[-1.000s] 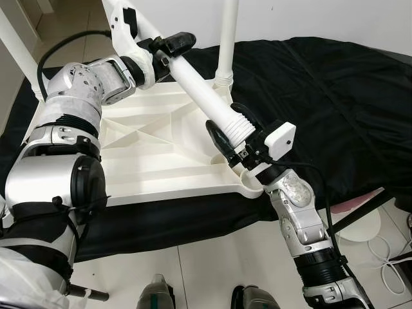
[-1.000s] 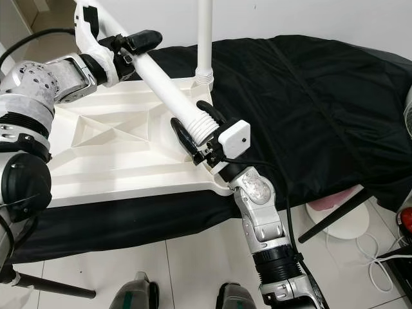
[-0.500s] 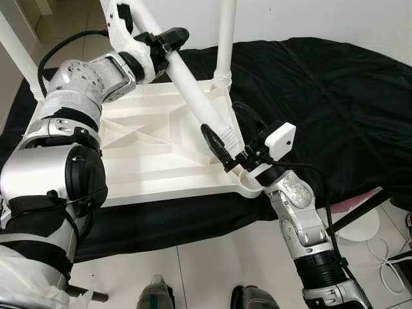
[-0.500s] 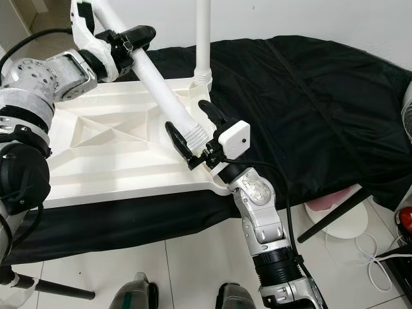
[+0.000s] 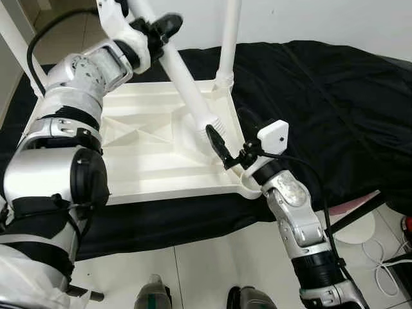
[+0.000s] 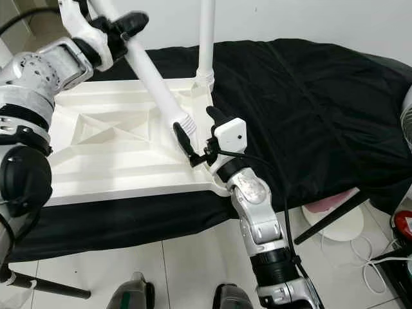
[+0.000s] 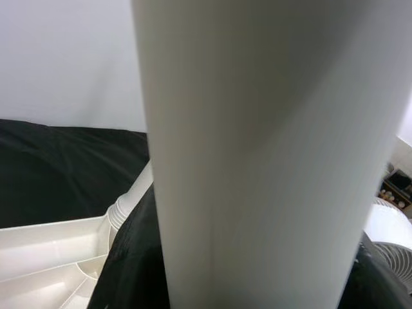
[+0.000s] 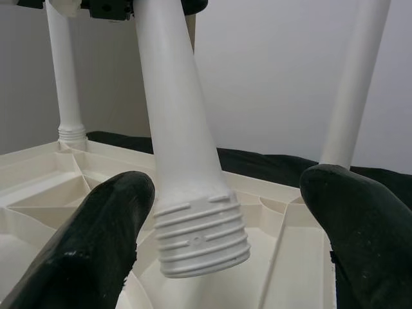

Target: Building children table

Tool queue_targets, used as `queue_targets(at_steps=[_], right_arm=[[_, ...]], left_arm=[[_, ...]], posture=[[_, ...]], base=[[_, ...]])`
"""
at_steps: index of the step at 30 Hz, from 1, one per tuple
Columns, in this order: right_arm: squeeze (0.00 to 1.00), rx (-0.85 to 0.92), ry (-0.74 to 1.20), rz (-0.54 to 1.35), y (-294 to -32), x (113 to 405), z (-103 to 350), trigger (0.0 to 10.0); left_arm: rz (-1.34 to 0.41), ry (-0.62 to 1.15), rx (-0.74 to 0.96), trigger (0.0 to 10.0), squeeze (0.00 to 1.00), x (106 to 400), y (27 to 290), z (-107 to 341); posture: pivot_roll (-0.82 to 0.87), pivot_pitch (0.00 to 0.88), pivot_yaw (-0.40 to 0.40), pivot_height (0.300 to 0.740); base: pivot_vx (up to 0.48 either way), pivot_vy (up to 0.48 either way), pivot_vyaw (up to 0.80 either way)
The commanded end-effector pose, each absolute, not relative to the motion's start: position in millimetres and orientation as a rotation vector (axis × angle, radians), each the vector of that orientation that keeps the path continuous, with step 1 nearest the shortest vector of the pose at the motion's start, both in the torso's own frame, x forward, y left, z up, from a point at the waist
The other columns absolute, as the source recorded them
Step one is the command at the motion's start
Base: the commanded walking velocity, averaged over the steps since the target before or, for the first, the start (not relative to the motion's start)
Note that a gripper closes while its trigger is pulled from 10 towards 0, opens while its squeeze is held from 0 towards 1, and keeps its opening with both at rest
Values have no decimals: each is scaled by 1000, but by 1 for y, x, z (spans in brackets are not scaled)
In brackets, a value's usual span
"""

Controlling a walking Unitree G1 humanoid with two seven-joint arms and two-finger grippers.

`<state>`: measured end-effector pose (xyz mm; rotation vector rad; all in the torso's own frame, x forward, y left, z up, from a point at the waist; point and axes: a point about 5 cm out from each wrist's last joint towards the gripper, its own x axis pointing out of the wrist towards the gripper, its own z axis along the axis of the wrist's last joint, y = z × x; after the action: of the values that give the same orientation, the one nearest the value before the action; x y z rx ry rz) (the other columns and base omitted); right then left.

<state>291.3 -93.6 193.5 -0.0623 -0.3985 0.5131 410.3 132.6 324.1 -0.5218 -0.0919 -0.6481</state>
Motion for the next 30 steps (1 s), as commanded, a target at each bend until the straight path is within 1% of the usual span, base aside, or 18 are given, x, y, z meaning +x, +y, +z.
queue_targets(at_steps=[1, 3, 5, 8, 11, 15, 19, 21, 23, 24, 28, 30], right_arm=[[0, -79, -375, 494, -94, 295, 192, 10000], [0, -79, -375, 494, -94, 295, 192, 10000], [0, -94, -352, 492, -88, 298, 191, 10000], [0, -127, -305, 464, -81, 305, 188, 10000], [0, -126, -294, 453, -81, 307, 188, 10000], [0, -144, -232, 435, -74, 313, 183, 10000], [0, -161, -198, 420, -72, 315, 180, 10000], [0, -180, -175, 392, -73, 319, 177, 10000], [0, -145, -147, 383, -74, 325, 175, 10000], [0, -145, -147, 383, -74, 325, 175, 10000], [0, -191, -138, 351, -75, 337, 178, 10000], [0, -211, -133, 344, -75, 341, 179, 10000]], left_arm=[[-634, -119, -481, 10000, 0, 409, 131, 324], [-634, -119, -481, 10000, 0, 409, 131, 324], [-616, -190, -388, 10000, 0, 399, 115, 317], [-560, -271, -314, 10000, 0, 386, 99, 307], [-543, -286, -304, 10000, 0, 384, 97, 304], [-511, -317, -271, 10000, 0, 373, 81, 294], [-506, -337, -269, 10000, 0, 367, 73, 294], [-509, -356, -254, 10000, 0, 359, 65, 295], [-532, -363, -242, 10000, 0, 352, 55, 295], [-532, -363, -242, 10000, 0, 352, 55, 295], [-577, -358, -230, 10000, 0, 344, 42, 291], [-583, -359, -227, 10000, 0, 342, 39, 291]], posture=[[38, 1, 2, 740], [38, 1, 2, 740], [35, 0, -13, 740], [33, 0, -16, 740], [34, 0, -20, 740], [34, 0, -24, 740], [34, 0, -24, 740], [35, 0, -24, 740], [35, 0, -22, 740], [35, 0, -22, 740], [34, 0, -16, 740], [36, 0, -16, 740]], base=[[0, 0, 0], [0, 0, 0], [0, 0, 0], [0, 0, 0], [0, 0, 0], [0, 0, 0], [0, 0, 0], [0, 0, 0], [0, 0, 0], [0, 0, 0], [0, 0, 0], [0, 0, 0]])
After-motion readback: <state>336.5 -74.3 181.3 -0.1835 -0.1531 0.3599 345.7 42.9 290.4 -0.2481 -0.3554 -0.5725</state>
